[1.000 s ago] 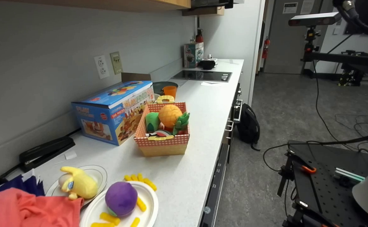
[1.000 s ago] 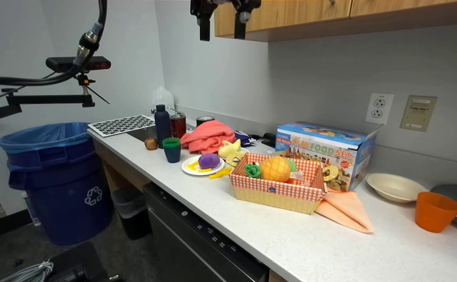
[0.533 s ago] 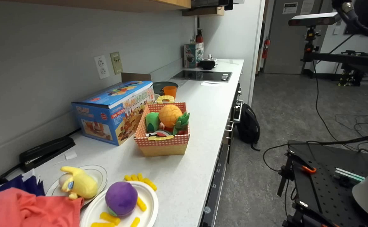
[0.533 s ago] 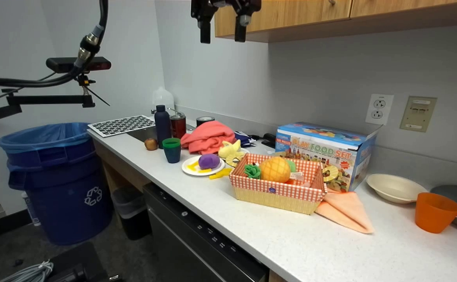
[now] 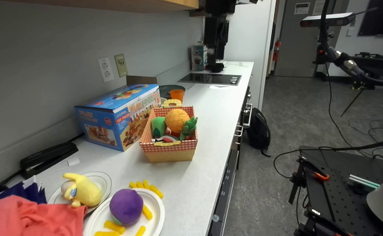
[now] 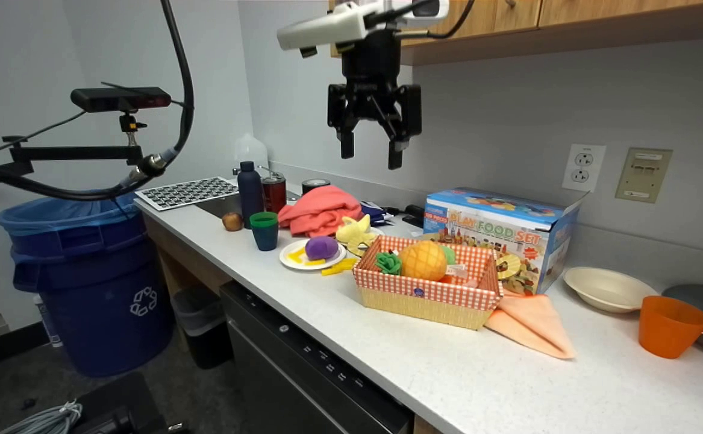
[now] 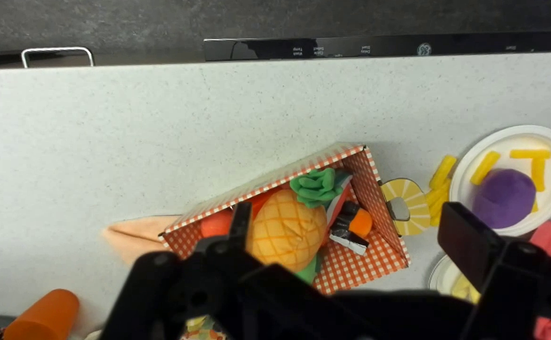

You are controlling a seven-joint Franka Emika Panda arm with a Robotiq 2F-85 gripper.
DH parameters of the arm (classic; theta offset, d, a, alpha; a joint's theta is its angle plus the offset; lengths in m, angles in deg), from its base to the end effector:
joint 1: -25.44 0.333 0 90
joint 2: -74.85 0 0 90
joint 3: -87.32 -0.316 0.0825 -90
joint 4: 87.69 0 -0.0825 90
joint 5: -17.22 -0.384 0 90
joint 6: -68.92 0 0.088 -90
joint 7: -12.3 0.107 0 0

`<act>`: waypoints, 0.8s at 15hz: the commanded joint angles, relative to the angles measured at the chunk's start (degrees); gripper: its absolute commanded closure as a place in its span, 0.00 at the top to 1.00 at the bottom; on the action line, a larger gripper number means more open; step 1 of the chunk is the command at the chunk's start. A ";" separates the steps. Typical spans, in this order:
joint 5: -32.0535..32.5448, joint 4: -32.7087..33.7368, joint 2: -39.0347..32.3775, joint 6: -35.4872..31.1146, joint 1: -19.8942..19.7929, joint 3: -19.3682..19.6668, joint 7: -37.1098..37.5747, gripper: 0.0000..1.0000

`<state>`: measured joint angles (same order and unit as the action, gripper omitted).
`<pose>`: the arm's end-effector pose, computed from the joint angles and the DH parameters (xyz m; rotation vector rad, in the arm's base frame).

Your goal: Take the pineapple plush toy out of the basket

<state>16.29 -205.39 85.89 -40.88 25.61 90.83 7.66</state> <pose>0.5049 -0.0300 0.5257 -3.1169 -0.0287 -0.0876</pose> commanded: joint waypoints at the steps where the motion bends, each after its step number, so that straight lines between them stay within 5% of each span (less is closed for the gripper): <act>1: -1.18 -3.67 -3.43 -8.76 -0.34 -0.86 1.60 1.00; 6: 1.43 -0.87 -14.41 -18.65 -0.26 -2.01 4.31 1.00; 12: 6.31 8.49 -26.65 -23.18 -0.53 -0.58 7.46 1.00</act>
<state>19.90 -203.60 65.20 -63.72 25.61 89.66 13.40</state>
